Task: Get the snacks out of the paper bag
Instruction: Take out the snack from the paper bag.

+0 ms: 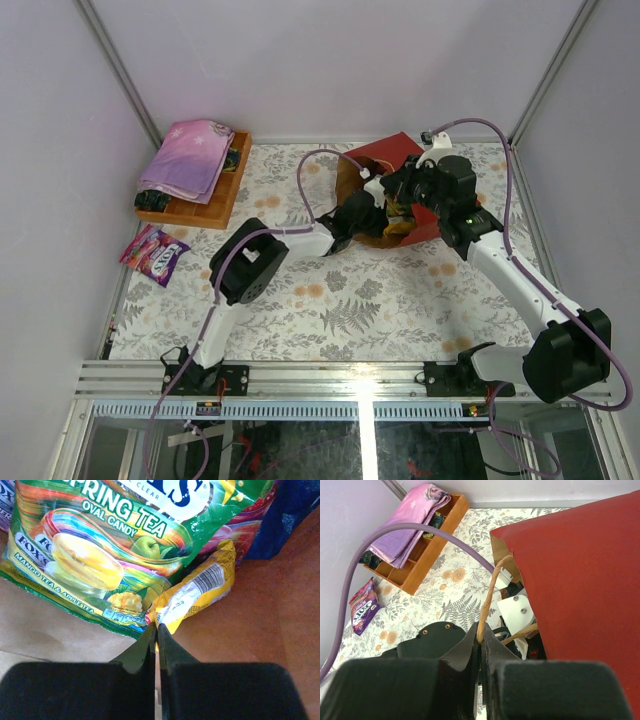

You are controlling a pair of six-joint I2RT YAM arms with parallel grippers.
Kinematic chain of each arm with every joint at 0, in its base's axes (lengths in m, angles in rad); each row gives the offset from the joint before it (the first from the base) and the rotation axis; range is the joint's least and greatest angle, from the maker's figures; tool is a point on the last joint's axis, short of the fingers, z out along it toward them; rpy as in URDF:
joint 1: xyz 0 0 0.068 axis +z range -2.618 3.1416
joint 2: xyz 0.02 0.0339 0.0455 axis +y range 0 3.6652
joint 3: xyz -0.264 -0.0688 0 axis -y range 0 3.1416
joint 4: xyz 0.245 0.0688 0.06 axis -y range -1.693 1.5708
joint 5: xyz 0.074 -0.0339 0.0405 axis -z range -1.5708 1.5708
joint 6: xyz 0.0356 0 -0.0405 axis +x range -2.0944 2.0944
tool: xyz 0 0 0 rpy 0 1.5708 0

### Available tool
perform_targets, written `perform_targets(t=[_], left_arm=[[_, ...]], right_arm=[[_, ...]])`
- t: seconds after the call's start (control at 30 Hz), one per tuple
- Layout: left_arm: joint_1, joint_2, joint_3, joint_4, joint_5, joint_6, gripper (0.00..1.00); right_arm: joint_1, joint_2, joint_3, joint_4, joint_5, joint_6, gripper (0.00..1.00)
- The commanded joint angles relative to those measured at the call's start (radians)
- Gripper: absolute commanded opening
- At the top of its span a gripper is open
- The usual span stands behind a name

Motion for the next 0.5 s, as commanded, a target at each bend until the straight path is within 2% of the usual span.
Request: perform_targets(t=[0.0,0.2,0.47], left_arm=[[0.004,-0.087,-0.043,0.068,0.011,0.031,0.0],[0.004,-0.263,-0.204,0.122,0.009,0.041,0.0],[0.005,-0.62,-0.546,0.156,-0.06,-0.009,0.0]], right_arm=[[0.013,-0.039,0.002,0.035,-0.013,-0.018,0.0],[0.012,-0.06,-0.003,0.029,0.003,-0.025,0.0],[0.013,-0.062,-0.008,0.045,0.002,-0.014,0.0]])
